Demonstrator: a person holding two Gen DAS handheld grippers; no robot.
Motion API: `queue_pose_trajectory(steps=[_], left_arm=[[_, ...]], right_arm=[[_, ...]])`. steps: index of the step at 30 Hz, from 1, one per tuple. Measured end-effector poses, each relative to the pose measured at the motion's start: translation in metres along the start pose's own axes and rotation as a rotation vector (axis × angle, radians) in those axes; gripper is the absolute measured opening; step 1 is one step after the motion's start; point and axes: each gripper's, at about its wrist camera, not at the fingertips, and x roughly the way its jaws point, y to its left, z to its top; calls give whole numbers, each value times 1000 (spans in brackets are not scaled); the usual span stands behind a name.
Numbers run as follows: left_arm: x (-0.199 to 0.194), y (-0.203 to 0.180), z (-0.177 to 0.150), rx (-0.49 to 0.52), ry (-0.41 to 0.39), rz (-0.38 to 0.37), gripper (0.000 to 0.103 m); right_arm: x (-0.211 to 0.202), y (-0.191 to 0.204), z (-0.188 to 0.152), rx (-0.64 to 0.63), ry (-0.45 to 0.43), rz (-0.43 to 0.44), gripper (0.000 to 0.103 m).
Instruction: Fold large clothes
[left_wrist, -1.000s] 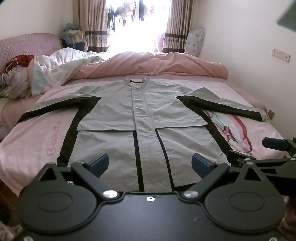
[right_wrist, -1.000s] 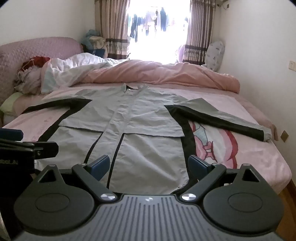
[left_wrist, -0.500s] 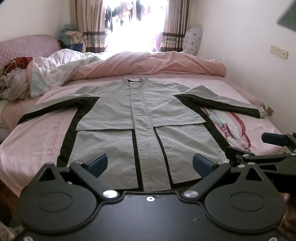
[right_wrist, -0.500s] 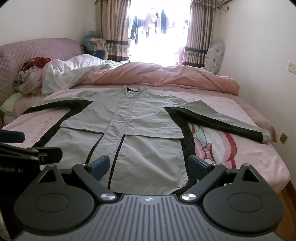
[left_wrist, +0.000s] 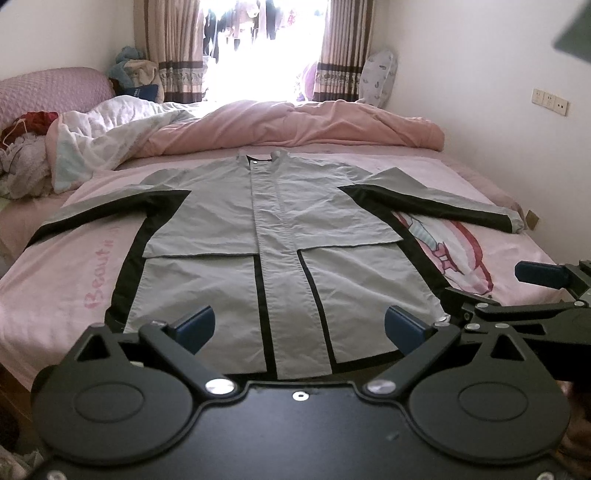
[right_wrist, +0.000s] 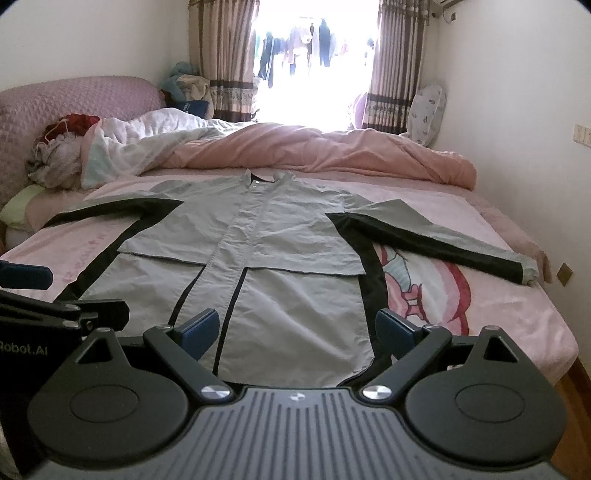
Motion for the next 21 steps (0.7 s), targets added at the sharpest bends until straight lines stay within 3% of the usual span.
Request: queue_pose_trajectory(steps=[9,21], left_arm=[[2,0,0,-18,53,-18,100],[11,4,-7,-33,41,-26,101]], right_arm=[[0,3,-1,0,4,-5,103],[12,9,-8,6,19,-19,103]])
